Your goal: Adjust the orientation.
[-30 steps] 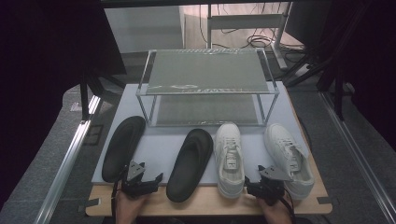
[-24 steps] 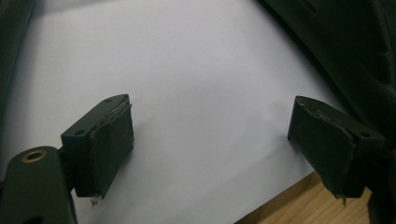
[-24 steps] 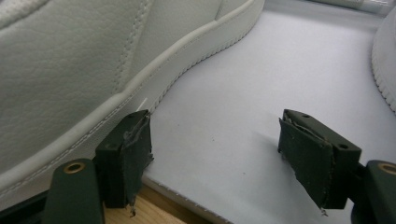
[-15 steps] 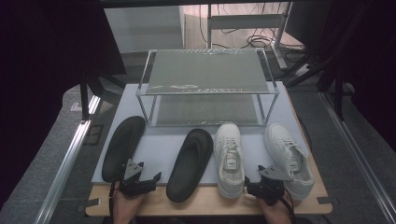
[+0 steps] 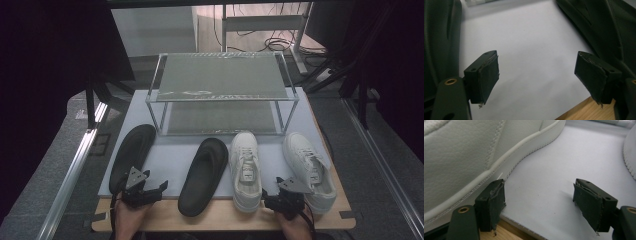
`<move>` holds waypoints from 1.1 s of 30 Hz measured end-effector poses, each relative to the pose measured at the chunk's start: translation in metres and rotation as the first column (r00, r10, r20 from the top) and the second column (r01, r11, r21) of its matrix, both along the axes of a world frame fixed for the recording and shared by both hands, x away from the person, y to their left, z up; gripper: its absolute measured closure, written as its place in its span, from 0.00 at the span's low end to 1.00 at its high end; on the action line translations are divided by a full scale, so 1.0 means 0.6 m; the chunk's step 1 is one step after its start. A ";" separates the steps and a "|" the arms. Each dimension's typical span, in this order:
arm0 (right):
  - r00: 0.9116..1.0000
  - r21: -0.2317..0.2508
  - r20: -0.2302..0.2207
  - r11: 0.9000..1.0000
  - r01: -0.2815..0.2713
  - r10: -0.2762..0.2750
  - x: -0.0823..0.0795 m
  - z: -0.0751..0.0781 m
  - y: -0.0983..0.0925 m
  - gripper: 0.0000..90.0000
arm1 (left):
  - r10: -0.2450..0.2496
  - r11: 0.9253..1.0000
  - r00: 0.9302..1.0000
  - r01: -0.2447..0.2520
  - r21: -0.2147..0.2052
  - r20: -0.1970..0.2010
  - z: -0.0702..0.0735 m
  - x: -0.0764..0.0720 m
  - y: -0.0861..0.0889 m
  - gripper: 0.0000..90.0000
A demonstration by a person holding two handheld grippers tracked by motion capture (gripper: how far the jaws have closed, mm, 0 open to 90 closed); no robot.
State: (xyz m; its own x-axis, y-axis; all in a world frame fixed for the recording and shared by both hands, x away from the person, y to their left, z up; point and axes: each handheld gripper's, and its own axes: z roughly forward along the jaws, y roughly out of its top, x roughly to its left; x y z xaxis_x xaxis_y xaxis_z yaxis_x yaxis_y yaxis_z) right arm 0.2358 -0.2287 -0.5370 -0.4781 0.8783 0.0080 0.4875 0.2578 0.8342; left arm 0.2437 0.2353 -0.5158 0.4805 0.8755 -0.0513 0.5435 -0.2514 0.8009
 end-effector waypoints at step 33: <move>1.000 0.000 0.000 1.000 -0.001 0.001 0.000 0.000 0.000 0.28 | 0.104 0.995 0.994 -0.104 0.001 -0.013 0.040 0.055 0.094 0.42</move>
